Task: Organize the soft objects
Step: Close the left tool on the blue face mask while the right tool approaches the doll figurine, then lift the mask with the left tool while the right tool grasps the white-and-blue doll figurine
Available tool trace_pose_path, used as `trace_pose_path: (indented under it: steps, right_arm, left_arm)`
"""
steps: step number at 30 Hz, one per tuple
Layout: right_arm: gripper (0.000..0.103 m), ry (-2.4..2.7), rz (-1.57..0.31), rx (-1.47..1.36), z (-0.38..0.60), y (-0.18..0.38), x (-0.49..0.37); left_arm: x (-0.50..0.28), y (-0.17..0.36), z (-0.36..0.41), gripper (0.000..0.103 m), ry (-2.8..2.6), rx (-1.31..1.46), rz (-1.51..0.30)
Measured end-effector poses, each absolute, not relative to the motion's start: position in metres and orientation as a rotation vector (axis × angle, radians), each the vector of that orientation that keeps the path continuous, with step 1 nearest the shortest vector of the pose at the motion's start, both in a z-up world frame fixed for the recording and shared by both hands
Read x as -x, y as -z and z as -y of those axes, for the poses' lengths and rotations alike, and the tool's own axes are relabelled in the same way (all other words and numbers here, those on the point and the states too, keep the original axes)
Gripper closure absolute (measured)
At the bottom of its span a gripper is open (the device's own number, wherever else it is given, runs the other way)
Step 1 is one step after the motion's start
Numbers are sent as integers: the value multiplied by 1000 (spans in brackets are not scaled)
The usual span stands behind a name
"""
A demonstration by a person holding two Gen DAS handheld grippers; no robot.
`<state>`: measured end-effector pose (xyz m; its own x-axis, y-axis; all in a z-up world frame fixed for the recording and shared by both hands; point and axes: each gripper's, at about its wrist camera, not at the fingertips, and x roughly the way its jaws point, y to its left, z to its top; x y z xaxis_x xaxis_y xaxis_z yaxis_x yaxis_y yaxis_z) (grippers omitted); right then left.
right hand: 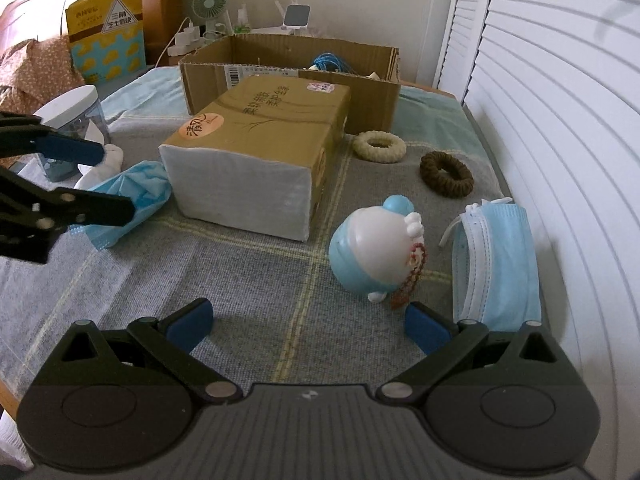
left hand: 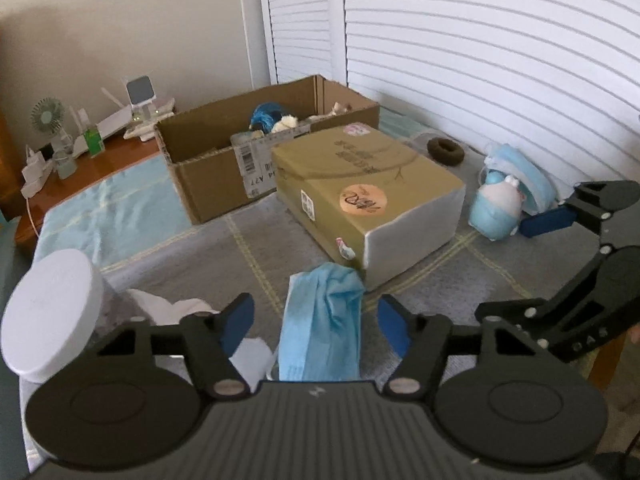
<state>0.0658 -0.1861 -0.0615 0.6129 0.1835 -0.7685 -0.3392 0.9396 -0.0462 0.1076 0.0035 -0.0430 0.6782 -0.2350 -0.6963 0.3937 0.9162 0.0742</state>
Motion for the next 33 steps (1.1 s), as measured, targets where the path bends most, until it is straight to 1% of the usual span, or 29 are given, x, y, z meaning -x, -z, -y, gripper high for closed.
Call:
trace_pose_path:
  steps: [2,5,9,12,22,29,32,33]
  right_arm:
    - [0,-305,-857,195,187,62,-66]
    - [0,-305,-849,193,187,62,-64]
    - [0,-306,-838,193,187,63,-62]
    - [0,-307,-834,193,188,63,-62]
    - [0,-284,-830,209,185,61,-61]
    - [0,-231,-770,228,188,51,-65]
    - [2,-219,-751,257,187,49,-68]
    - [6,-212,-746,272,186,49,-70]
  left_arm:
    - [-113,48,-1,43,365,-225,-766]
    - [-119,53,-1,44,376,-224,-789]
    - [-123,59,-2,54,387,-199,-830]
    - [-120,58,-2,57,400,-192,-839]
    - [-117,59,-4,55,403,-141,-844]
    - [-116,59,-3,53,398,-146,-836]
    - [-117,60,-3,53,400,-143,-834]
    - [-117,59,-3,53,400,-143,-834]
